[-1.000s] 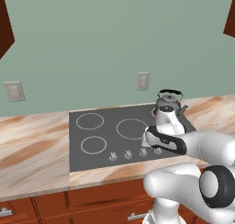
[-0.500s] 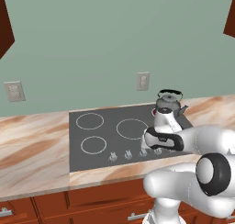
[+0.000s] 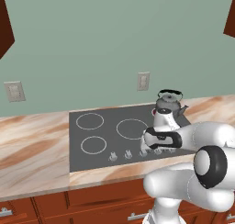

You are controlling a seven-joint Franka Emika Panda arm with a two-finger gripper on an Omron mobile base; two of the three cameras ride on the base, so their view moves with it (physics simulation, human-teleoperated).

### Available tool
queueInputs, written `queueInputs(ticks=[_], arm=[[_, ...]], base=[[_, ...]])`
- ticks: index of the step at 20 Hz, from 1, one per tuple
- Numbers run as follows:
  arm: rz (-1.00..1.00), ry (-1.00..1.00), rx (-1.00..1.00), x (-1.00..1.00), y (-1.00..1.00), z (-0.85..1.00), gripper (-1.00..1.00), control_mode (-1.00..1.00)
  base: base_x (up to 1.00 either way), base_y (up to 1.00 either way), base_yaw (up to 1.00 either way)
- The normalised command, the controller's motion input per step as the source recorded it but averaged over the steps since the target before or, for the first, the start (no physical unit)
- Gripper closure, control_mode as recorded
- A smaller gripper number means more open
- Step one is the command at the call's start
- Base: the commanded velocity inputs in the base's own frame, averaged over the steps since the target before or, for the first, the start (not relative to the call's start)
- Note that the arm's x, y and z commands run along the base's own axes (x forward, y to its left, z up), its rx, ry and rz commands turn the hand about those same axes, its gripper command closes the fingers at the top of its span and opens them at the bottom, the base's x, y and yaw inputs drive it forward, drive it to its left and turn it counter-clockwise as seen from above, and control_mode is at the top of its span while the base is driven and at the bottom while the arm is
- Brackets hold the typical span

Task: Lower the heat of the kettle.

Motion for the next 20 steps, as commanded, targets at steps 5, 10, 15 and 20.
queueInputs(ticks=[5, 10, 15, 20], arm=[[0.0, 0.0, 0.0, 0.0, 0.04, -0.11, 1.0, -1.0], [0.0, 0.0, 0.0, -0.03, 0.1, -0.03, 1.0, -1.0], [0.0, 0.0, 0.0, -0.03, 0.05, 0.0, 1.0, -1.0], [-0.05, 0.0, 0.0, -0.06, 0.0, 0.0, 1.0, -1.0]], base=[[0.0, 0.0, 0.0], [0.0, 0.0, 0.0], [0.0, 0.0, 0.0], [0.0, 0.0, 0.0]])
